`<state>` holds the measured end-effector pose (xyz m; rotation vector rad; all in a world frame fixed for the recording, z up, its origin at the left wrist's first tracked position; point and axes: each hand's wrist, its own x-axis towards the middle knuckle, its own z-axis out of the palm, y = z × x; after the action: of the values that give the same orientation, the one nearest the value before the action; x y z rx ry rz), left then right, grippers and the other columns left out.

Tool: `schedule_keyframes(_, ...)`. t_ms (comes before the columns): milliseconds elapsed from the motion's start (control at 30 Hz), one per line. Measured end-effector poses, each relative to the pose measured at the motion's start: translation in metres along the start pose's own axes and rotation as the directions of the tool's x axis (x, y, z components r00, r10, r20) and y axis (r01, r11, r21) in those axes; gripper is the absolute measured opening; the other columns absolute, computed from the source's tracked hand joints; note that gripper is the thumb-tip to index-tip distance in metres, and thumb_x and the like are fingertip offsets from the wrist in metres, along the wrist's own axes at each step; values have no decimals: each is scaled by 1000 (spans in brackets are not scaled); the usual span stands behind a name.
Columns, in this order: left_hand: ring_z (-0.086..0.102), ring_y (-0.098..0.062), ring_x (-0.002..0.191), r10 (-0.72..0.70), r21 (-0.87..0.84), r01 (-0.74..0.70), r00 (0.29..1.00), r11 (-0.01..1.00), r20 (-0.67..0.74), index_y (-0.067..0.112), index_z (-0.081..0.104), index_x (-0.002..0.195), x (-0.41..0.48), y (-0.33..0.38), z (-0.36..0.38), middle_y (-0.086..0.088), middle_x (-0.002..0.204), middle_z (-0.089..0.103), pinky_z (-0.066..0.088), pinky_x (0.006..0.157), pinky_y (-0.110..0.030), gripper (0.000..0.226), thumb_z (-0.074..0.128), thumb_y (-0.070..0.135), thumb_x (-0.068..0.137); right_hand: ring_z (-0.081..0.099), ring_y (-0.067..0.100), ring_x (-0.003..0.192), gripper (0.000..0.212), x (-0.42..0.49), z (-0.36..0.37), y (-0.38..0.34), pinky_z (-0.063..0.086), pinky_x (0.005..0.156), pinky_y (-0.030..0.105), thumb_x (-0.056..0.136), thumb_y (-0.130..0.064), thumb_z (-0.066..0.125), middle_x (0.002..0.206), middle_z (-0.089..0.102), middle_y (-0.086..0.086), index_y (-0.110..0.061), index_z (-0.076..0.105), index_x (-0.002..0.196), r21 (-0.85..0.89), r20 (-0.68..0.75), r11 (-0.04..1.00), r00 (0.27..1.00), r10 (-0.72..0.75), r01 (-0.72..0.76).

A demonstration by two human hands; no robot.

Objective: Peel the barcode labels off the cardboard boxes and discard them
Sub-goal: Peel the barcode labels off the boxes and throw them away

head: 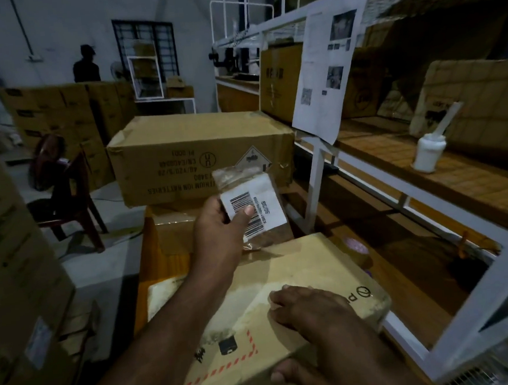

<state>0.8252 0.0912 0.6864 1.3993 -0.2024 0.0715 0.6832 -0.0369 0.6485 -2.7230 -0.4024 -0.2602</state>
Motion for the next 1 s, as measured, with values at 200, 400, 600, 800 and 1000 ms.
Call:
schedule_keyframes(200, 73, -12, 93, 159, 12, -160, 987, 987, 23, 12, 64, 108, -3, 21, -20, -1, 100, 76, 60, 74, -27, 21, 69, 9, 88, 37, 8, 117, 33, 42, 25, -15, 32, 104, 32, 82, -60, 55, 120, 39, -15, -38, 50, 106, -63, -160, 997, 987, 24, -34)
schedule_keyframes(400, 74, -14, 92, 124, 72, -121, 992, 990, -39, 21, 67, 101, -8, 21, -45, -1, 100, 76, 61, 77, -39, 15, 68, 11, 89, 39, 17, 118, 42, 89, 36, 0, 36, 102, 35, 82, -60, 60, 125, 45, -4, -30, 54, 111, -106, -150, 991, 987, 62, -79)
schedule_keyframes(600, 74, -18, 90, 79, 54, -75, 994, 996, -71, 11, 66, 109, -6, 22, -55, -6, 100, 76, 62, 76, -44, 18, 66, 10, 91, 42, 18, 119, 53, 99, 36, 8, 37, 101, 32, 79, -60, 65, 128, 48, -4, -26, 62, 120, -101, -190, 993, 981, 41, -61)
schedule_keyframes(800, 74, -20, 90, 59, 59, -55, 996, 997, -71, 11, 66, 110, -3, 21, -53, -6, 102, 76, 61, 71, -41, 18, 66, 11, 91, 48, 17, 112, 60, 134, 52, 27, 43, 98, 33, 75, -62, 64, 125, 53, -6, -33, 54, 127, -135, -236, 989, 971, 23, -56)
schedule_keyframes(1000, 74, -18, 89, 22, 71, -17, 997, 997, -73, 15, 65, 105, -3, 16, -66, -6, 101, 75, 62, 74, -43, 14, 64, 9, 92, 52, 18, 109, 61, 156, 43, 36, 49, 92, 36, 76, -46, 66, 123, 54, -2, -26, 53, 131, 64, -183, 994, 979, 94, -84)
